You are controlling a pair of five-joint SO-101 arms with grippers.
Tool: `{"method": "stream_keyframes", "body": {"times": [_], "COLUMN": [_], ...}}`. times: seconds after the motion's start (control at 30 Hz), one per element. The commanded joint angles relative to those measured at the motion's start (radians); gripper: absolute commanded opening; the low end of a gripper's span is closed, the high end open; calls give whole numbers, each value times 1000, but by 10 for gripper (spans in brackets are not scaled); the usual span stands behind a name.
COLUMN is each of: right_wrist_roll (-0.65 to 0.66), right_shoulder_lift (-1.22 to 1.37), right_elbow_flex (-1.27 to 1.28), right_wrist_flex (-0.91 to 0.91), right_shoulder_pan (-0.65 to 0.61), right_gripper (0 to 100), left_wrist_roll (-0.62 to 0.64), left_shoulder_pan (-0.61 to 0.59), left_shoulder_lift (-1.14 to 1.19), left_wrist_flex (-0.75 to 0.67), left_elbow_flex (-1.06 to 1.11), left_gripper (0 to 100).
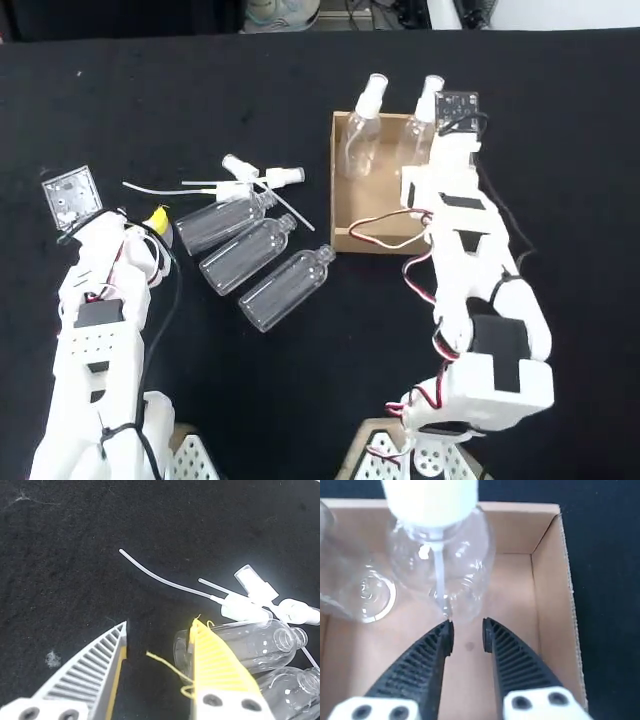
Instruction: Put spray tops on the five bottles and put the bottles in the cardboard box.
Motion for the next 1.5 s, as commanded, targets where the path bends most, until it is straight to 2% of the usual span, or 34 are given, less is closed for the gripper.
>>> {"method": "stream_keyframes", "body": {"times": [0.0, 0.4, 0.67, 0.93, 1.1, 1.27, 1.47], "right_wrist_roll": [5, 2, 0, 0, -2, -101, -120], "right_shoulder_lift": [-8, -4, -13, -160, -239, -220, -105], "right_elbow_flex": [-56, -56, -56, 74, 128, 76, -30], "right_wrist_flex": [-31, -32, -31, -23, -23, 20, 21], "right_shoulder_pan": [-15, -80, -77, -84, -41, -5, -5], "right_gripper": [78, 76, 75, 75, 75, 75, 75], "left_wrist_roll": [6, 6, 8, 8, 8, 8, 8], "left_shoulder_pan": [-5, -7, -5, -4, -4, -4, -5], "left_shoulder_lift": [-6, -5, -8, -8, -8, -8, -8], "left_wrist_flex": [-15, -12, -18, -18, -18, -18, -18], "left_elbow_flex": [-12, -10, 1, 4, 2, 1, 4], "left_gripper": [198, 198, 198, 198, 198, 198, 198]}}
